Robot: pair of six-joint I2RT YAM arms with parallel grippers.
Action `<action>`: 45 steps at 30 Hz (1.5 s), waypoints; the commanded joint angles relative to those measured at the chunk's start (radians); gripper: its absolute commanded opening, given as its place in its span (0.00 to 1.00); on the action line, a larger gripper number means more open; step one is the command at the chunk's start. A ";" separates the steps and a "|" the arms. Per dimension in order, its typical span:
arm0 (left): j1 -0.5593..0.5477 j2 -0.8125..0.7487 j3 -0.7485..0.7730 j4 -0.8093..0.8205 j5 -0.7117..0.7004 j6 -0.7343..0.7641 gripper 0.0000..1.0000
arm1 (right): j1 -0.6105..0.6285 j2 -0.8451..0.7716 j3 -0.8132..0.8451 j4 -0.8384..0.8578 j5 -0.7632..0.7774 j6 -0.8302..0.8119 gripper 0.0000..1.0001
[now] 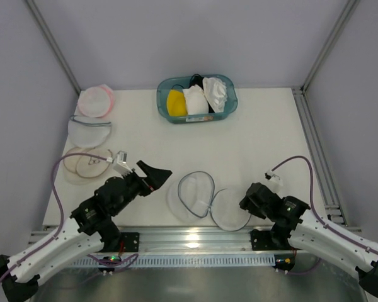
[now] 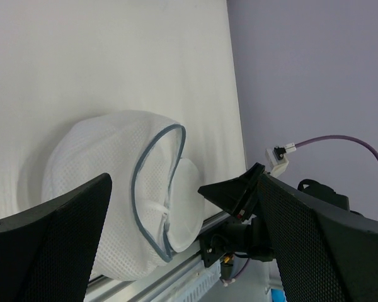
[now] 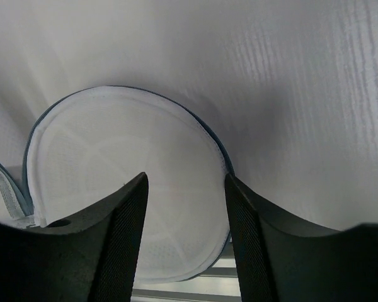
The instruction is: Unzip the laundry bag and remove the bra
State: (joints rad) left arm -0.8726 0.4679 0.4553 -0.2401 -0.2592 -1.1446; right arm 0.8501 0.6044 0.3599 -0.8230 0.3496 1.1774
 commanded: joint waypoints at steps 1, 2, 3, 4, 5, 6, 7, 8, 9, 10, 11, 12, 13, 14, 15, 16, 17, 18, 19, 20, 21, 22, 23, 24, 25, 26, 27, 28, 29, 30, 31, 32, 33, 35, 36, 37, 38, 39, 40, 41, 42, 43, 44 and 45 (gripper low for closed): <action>0.000 -0.044 0.031 -0.071 -0.038 0.009 0.99 | 0.009 -0.028 -0.029 0.114 -0.078 0.050 0.55; 0.000 -0.055 0.031 -0.079 -0.044 0.009 1.00 | 0.012 -0.020 -0.027 0.098 -0.081 0.051 0.55; 0.000 -0.066 0.031 -0.087 -0.049 0.009 0.99 | 0.013 -0.011 -0.021 0.081 -0.075 0.051 0.57; 0.000 -0.078 0.032 -0.102 -0.051 0.009 1.00 | 0.017 0.009 -0.015 0.052 -0.072 0.048 0.61; 0.000 -0.100 0.033 -0.111 -0.052 0.009 0.99 | 0.021 0.018 -0.009 0.036 -0.069 0.044 0.62; 0.000 -0.109 0.031 -0.117 -0.058 0.009 0.99 | 0.027 0.024 0.013 0.019 -0.049 0.039 0.64; 0.000 -0.120 0.029 -0.125 -0.063 0.008 0.99 | 0.033 0.035 0.025 -0.001 -0.032 0.044 0.70; 0.000 -0.135 0.026 -0.136 -0.066 0.006 0.99 | 0.047 0.041 0.043 -0.043 -0.012 0.048 0.73; 0.000 -0.143 0.025 -0.140 -0.069 0.005 0.99 | 0.053 0.046 0.075 -0.068 0.026 0.054 0.76; 0.000 -0.149 0.023 -0.143 -0.069 0.003 0.99 | 0.058 0.063 0.086 -0.091 0.040 0.057 0.77; 0.000 -0.156 0.020 -0.145 -0.069 0.000 0.99 | 0.063 0.073 0.094 -0.090 0.043 0.054 0.77; 0.000 -0.160 0.019 -0.145 -0.069 0.000 0.99 | 0.064 0.081 0.093 -0.087 0.045 0.054 0.77; 0.000 -0.163 0.020 -0.146 -0.069 0.000 1.00 | 0.063 0.092 0.088 -0.079 0.034 0.050 0.77; 0.000 -0.163 0.023 -0.151 -0.071 0.002 0.99 | 0.067 0.110 0.080 -0.062 0.026 0.048 0.75; 0.000 -0.167 0.025 -0.157 -0.072 0.003 0.99 | 0.069 0.116 0.067 -0.051 0.020 0.050 0.73; 0.000 -0.170 0.026 -0.162 -0.072 0.003 0.99 | 0.070 0.118 0.056 -0.018 0.009 0.048 0.69; 0.000 -0.175 0.025 -0.163 -0.072 0.003 0.99 | 0.073 0.117 0.044 0.002 -0.001 0.048 0.60; 0.000 -0.182 0.020 -0.168 -0.074 0.002 0.99 | 0.075 0.113 0.016 0.025 -0.012 0.050 0.56; 0.000 -0.189 0.019 -0.168 -0.077 0.000 0.99 | 0.075 0.113 0.002 0.062 -0.032 0.050 0.51; 0.000 -0.193 0.017 -0.171 -0.077 -0.001 1.00 | 0.075 0.121 -0.012 0.067 -0.035 0.053 0.51; 0.000 -0.205 0.019 -0.182 -0.078 -0.003 0.99 | 0.079 0.129 -0.007 0.062 -0.035 0.051 0.51; 0.000 -0.212 0.019 -0.188 -0.081 -0.001 1.00 | 0.084 0.133 -0.004 0.035 -0.023 0.059 0.51; 0.000 -0.216 0.017 -0.192 -0.083 -0.003 0.99 | 0.087 0.139 0.002 0.025 -0.018 0.059 0.52; 0.000 -0.222 0.017 -0.199 -0.086 -0.004 0.99 | 0.090 0.143 0.004 0.018 -0.015 0.059 0.54; 0.000 -0.233 0.014 -0.200 -0.090 -0.004 0.99 | 0.092 0.144 0.004 0.003 -0.014 0.057 0.56; 0.000 -0.236 0.013 -0.200 -0.087 -0.006 0.99 | 0.092 0.147 0.016 -0.010 -0.003 0.057 0.58; 0.000 -0.241 0.011 -0.202 -0.089 -0.007 0.99 | 0.093 0.158 0.023 -0.030 0.003 0.047 0.64; 0.000 -0.245 0.010 -0.205 -0.086 -0.009 0.99 | 0.096 0.162 0.027 -0.036 0.005 0.048 0.66; 0.000 -0.248 0.010 -0.206 -0.086 -0.010 0.99 | 0.098 0.167 0.034 -0.036 0.006 0.051 0.66; 0.000 -0.247 0.006 -0.208 -0.086 -0.012 1.00 | 0.101 0.178 0.039 -0.047 0.012 0.057 0.68; 0.000 -0.247 0.008 -0.211 -0.084 -0.014 0.99 | 0.109 0.184 0.045 -0.054 0.015 0.062 0.70; 0.000 -0.250 0.009 -0.212 -0.086 -0.014 0.99 | 0.113 0.189 0.065 -0.064 0.035 0.065 0.72; 0.000 -0.252 0.010 -0.214 -0.087 -0.014 1.00 | 0.118 0.189 0.079 -0.080 0.054 0.070 0.73; 0.000 -0.256 0.011 -0.220 -0.092 -0.010 0.99 | 0.135 0.167 0.121 -0.131 0.089 0.088 0.74; 0.000 -0.261 0.011 -0.223 -0.094 -0.010 0.99 | 0.135 0.161 0.131 -0.145 0.110 0.088 0.74; 0.000 -0.262 0.010 -0.223 -0.097 -0.010 0.99 | 0.135 0.156 0.137 -0.168 0.117 0.091 0.74; 0.000 -0.265 0.008 -0.223 -0.095 -0.010 1.00 | 0.135 0.161 0.146 -0.171 0.117 0.090 0.75; 0.000 -0.267 0.005 -0.220 -0.098 -0.010 0.99 | 0.135 0.163 0.149 -0.180 0.117 0.096 0.75; 0.000 -0.268 0.003 -0.220 -0.097 -0.009 1.00 | 0.136 0.161 0.151 -0.186 0.120 0.099 0.75; 0.000 -0.268 0.003 -0.219 -0.097 -0.010 1.00 | 0.135 0.161 0.149 -0.186 0.121 0.105 0.75; 0.000 -0.270 0.002 -0.219 -0.095 -0.010 1.00 | 0.136 0.161 0.149 -0.183 0.124 0.107 0.75; 0.000 -0.270 0.000 -0.220 -0.095 -0.010 0.99 | 0.136 0.163 0.146 -0.176 0.127 0.105 0.75; 0.000 -0.272 -0.001 -0.220 -0.095 -0.010 1.00 | 0.136 0.175 0.137 -0.168 0.127 0.100 0.73; 0.000 -0.273 -0.003 -0.220 -0.097 -0.010 1.00 | 0.136 0.187 0.133 -0.154 0.124 0.102 0.72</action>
State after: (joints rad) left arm -0.8726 0.2050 0.4553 -0.4572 -0.3302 -1.1515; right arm 0.9802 0.7738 0.4808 -0.9730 0.4210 1.2488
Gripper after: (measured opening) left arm 0.994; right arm 0.732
